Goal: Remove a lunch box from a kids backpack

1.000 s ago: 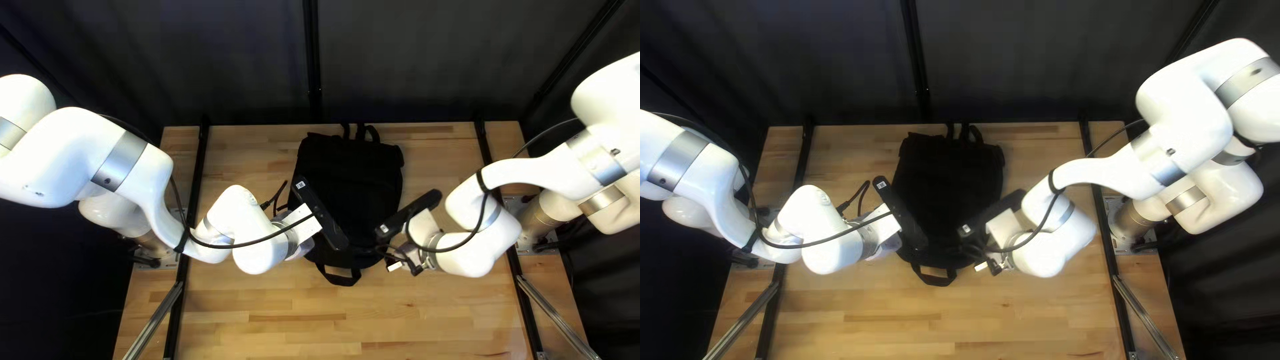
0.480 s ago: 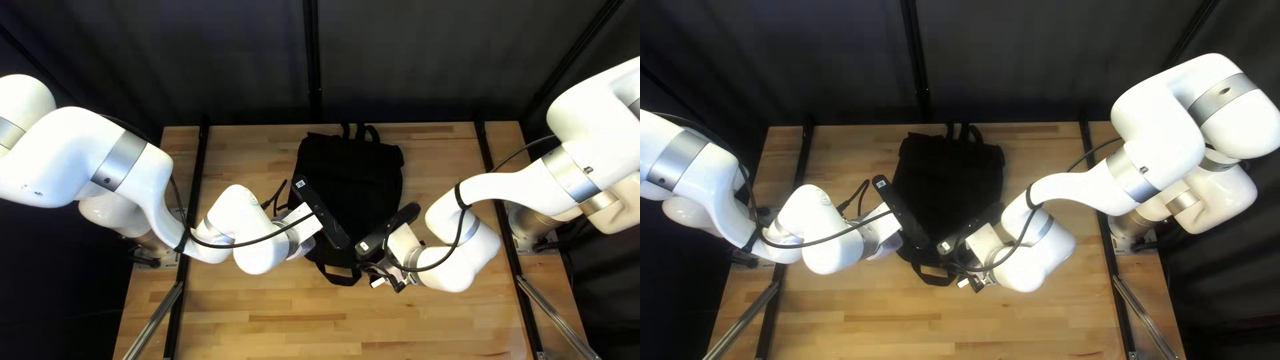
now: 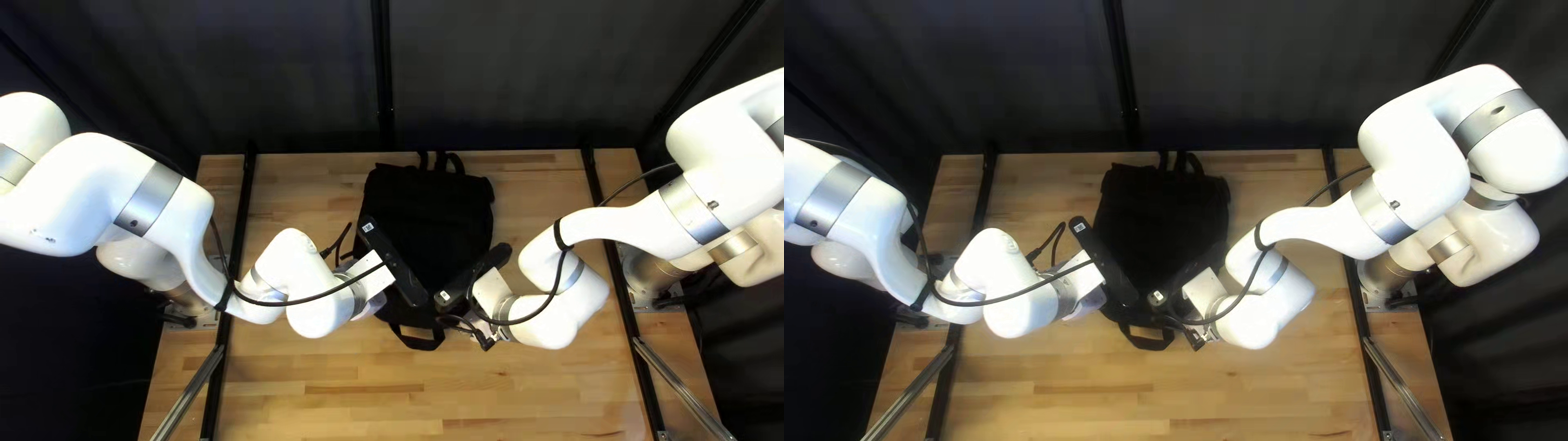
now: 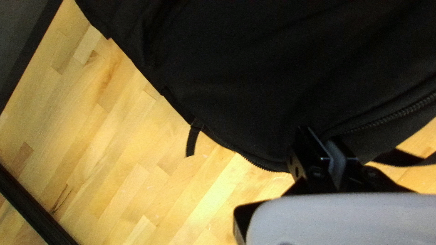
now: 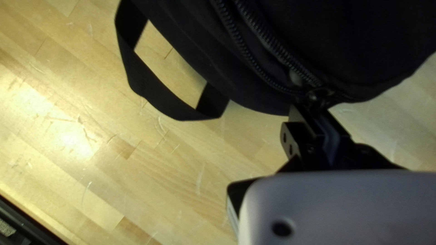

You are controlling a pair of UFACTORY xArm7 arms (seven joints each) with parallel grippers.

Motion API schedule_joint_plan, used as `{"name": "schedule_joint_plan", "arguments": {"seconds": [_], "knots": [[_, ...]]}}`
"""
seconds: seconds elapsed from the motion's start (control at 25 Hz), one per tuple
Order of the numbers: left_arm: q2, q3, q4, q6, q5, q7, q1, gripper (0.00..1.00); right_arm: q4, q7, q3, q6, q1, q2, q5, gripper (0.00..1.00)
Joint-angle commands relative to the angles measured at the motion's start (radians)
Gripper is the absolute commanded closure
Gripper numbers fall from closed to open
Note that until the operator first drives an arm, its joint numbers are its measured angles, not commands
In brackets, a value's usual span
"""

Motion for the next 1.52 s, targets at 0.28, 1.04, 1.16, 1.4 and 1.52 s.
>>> {"name": "schedule_joint_plan", "arguments": {"seconds": [0.28, 1.04, 1.16, 1.4, 1.52], "knots": [[-0.013, -0.005, -0.014, -0.003, 0.005, -0.009, -0.003, 1.00, 0.003, -0.051, -0.007, -0.004, -0.012, 0.012, 0.007, 1.00], [-0.005, -0.005, -0.014, -0.015, -0.012, 0.003, -0.008, 1.00, -0.156, -0.118, -0.058, -0.071, -0.066, -0.083, -0.025, 1.00], [-0.004, -0.004, -0.012, -0.018, -0.016, 0.009, -0.008, 1.00, -0.190, -0.135, -0.072, -0.082, -0.079, -0.109, -0.046, 1.00], [0.007, -0.003, -0.003, -0.023, -0.020, 0.015, -0.009, 1.00, -0.259, -0.171, -0.101, -0.110, -0.108, -0.166, -0.089, 1.00], [0.018, -0.002, 0.002, -0.031, -0.022, 0.016, -0.008, 1.00, -0.283, -0.188, -0.118, -0.134, -0.125, -0.182, -0.117, 1.00]]}}
